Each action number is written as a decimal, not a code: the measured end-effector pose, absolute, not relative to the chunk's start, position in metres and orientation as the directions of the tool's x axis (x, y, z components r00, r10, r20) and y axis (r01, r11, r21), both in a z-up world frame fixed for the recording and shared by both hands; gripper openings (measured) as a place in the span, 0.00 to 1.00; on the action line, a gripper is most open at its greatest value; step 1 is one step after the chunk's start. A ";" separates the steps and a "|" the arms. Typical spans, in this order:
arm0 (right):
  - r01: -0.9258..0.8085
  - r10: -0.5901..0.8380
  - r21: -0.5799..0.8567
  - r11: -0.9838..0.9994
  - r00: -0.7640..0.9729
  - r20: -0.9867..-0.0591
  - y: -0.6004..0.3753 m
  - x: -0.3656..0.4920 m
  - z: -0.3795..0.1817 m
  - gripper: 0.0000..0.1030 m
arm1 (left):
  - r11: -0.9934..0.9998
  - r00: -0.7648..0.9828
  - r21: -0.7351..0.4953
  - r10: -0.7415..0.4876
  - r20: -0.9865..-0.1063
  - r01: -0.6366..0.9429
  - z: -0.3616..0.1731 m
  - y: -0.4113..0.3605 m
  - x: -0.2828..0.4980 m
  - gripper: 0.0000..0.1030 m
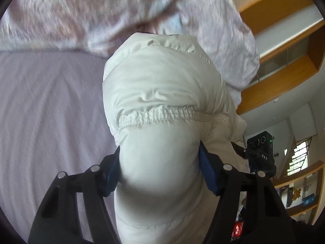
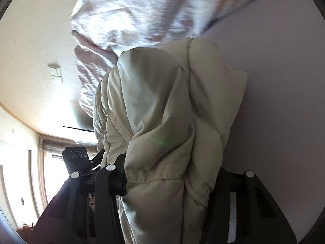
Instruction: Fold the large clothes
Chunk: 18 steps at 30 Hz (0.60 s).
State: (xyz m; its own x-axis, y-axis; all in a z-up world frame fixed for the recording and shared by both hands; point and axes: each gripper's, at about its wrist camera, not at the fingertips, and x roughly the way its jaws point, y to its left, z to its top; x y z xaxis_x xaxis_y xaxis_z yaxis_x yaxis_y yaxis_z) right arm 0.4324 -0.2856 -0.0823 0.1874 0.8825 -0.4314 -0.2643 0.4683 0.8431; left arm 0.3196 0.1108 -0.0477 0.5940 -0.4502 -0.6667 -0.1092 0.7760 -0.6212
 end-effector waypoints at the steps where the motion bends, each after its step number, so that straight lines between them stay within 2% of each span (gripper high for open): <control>1: -0.275 0.886 0.843 0.462 0.180 -0.427 -0.276 0.437 -0.078 0.46 | 0.779 0.605 -0.617 -0.438 -0.664 -0.114 -0.044 0.119 0.321 0.65; 11: -0.327 0.897 0.836 0.440 0.112 -0.428 -0.209 0.462 -0.073 0.46 | 0.783 0.655 -0.587 -0.337 -0.677 -0.204 -0.039 0.190 0.322 0.65; 15: -0.313 0.870 0.814 0.489 0.110 -0.480 -0.198 0.467 -0.086 0.46 | 0.796 0.641 -0.551 -0.290 -0.710 -0.251 -0.052 0.203 0.330 0.66; 16: -0.303 0.864 0.811 0.500 0.119 -0.489 -0.198 0.466 -0.089 0.46 | 0.793 0.638 -0.550 -0.286 -0.715 -0.261 -0.055 0.203 0.334 0.66; 18: -0.300 0.852 0.799 0.521 0.136 -0.505 -0.199 0.464 -0.091 0.55 | 0.796 0.639 -0.537 -0.264 -0.722 -0.278 -0.059 0.204 0.335 0.71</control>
